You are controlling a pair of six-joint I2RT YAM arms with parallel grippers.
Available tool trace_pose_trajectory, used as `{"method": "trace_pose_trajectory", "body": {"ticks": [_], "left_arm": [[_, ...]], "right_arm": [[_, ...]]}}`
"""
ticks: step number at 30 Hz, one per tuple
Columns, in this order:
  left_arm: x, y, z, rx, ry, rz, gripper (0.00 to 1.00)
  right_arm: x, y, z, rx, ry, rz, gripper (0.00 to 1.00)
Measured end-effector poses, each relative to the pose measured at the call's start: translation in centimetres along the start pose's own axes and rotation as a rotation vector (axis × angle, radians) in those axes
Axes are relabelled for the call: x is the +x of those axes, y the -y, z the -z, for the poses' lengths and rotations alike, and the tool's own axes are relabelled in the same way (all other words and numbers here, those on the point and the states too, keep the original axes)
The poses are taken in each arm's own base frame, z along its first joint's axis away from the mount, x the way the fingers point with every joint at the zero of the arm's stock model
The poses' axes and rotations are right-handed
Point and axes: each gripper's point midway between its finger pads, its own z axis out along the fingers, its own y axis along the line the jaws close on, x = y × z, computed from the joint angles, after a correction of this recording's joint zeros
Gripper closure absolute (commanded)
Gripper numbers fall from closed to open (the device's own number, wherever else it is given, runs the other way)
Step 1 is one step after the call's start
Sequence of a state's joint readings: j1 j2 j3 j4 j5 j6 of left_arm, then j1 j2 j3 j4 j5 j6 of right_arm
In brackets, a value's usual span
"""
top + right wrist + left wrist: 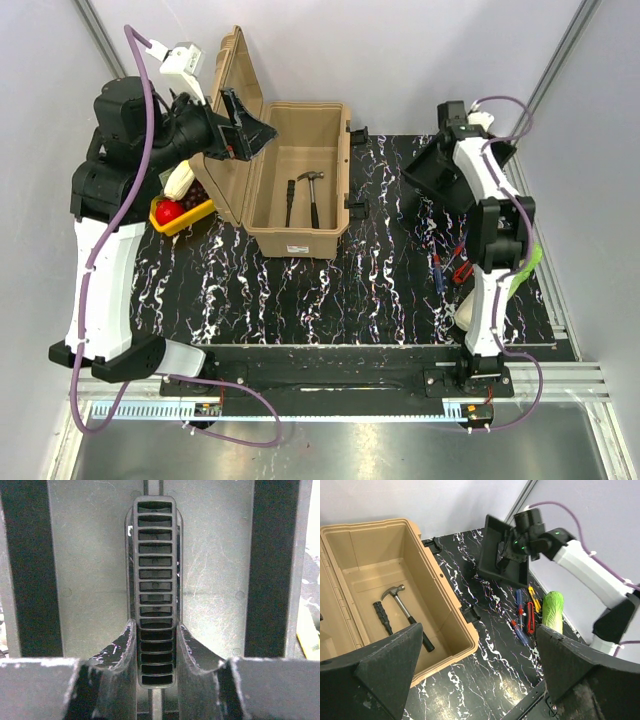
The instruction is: Pack the tool kit
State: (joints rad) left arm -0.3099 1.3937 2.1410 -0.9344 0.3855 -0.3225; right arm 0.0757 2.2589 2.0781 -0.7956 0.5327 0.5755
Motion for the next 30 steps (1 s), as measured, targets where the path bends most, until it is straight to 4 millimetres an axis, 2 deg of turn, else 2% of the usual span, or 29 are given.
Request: {"method": "trace_pose_trajectory", "body": {"ticks": [3, 6, 8, 11, 13, 18, 22, 26, 30], "left_arm": [[0.0, 0.1, 0.2, 0.001, 0.003, -0.001, 0.01], [0.0, 0.2, 0.3, 0.005, 0.004, -0.002, 0.01], [0.0, 0.3, 0.4, 0.009, 0.003, -0.001, 0.01], [0.1, 0.4, 0.4, 0.013, 0.001, 0.002, 0.01], [0.1, 0.4, 0.4, 0.015, 0.001, 0.004, 0.01], [0.5, 0.4, 0.7, 0.012, -0.003, 0.007, 0.01], [0.7, 0.4, 1.1, 0.007, -0.002, 0.007, 0.01], [0.6, 0.1, 1.4, -0.017, 0.011, 0.005, 0.01], [0.3, -1.2, 2.2, -0.104, 0.033, -0.005, 0.01]], "right_arm": [[-3.4, 0.1, 4.2, -0.064, 0.076, -0.041, 1.0], [-7.5, 0.2, 9.4, -0.149, 0.172, -0.095, 1.0], [-9.4, 0.1, 12.7, -0.204, 0.226, -0.117, 1.0], [-11.2, -1.3, 17.4, -0.291, 0.294, -0.118, 1.0], [-11.4, -3.3, 20.4, -0.359, 0.325, -0.102, 1.0], [-8.6, -9.4, 27.2, -0.515, 0.339, -0.008, 1.0], [-4.1, -15.2, 32.1, -0.642, 0.332, 0.076, 1.0], [1.8, -19.6, 34.2, -0.714, 0.287, 0.17, 1.0], [7.9, -22.5, 33.8, -0.723, 0.221, 0.257, 1.0]]}}
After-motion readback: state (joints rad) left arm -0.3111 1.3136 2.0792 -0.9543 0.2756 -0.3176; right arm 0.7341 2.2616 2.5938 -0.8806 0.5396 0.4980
